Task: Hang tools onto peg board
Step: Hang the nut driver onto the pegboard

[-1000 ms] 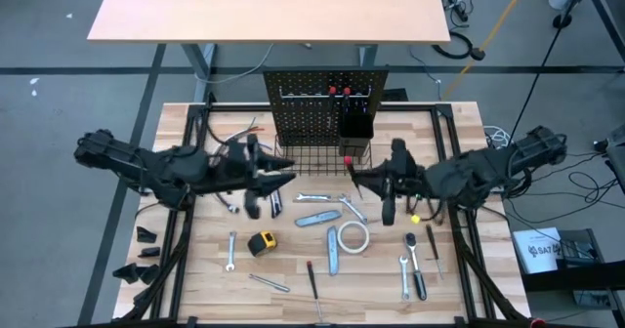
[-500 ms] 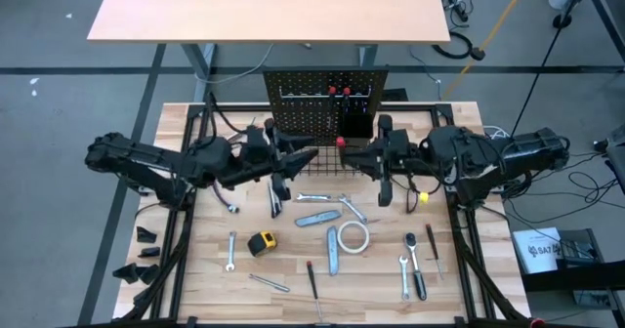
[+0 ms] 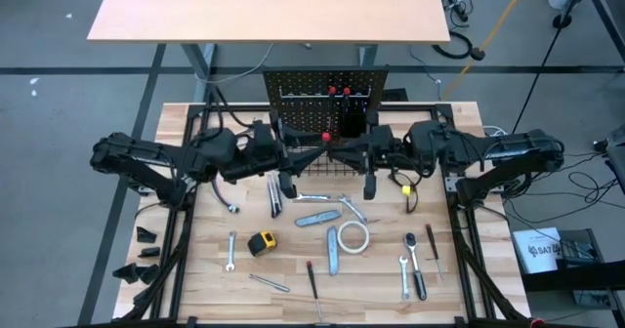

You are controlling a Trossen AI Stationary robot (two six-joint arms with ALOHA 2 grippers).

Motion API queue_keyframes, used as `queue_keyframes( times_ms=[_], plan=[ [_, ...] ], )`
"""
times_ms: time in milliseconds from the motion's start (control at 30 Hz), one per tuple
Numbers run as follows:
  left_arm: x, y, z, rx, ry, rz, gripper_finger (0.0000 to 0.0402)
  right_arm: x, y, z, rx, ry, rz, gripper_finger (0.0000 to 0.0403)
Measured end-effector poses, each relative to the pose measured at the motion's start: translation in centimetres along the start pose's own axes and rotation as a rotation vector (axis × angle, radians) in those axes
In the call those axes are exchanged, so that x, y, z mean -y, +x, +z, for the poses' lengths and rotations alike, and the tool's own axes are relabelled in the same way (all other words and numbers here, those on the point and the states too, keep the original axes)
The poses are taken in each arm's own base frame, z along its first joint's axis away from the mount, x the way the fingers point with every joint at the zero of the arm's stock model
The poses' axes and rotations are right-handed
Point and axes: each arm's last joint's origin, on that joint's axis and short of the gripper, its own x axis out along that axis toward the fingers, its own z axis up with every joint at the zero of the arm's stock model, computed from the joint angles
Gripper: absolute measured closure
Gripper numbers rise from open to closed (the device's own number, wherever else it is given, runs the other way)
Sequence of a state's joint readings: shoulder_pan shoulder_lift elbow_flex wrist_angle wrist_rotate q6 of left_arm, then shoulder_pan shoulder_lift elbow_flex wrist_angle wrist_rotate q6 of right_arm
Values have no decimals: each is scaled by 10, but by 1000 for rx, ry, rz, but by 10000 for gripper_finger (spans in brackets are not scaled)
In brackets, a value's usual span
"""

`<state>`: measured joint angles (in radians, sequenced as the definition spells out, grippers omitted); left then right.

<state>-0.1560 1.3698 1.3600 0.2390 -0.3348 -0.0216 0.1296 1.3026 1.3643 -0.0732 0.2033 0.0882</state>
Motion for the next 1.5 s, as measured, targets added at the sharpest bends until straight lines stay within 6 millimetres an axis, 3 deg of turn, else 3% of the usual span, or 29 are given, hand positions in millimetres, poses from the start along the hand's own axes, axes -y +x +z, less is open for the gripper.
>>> queue_keyframes(
  times_ms=[467, 1000, 1100, 1500],
  plan=[
    [-11, 3, -4, -55, -77, -39, 251, 0, 12, -10, -35, -10, -8, 384],
    [-11, 3, -3, -41, -56, -44, 351, 0, 12, -7, -7, -23, -11, 384],
    [-11, 3, -1, -27, -49, -45, 354, 0, 12, -6, 6, -22, -10, 382],
    [-14, -8, 12, 0, -42, -22, 354, 1, 3, 2, 35, -66, -8, 303]
  ],
)
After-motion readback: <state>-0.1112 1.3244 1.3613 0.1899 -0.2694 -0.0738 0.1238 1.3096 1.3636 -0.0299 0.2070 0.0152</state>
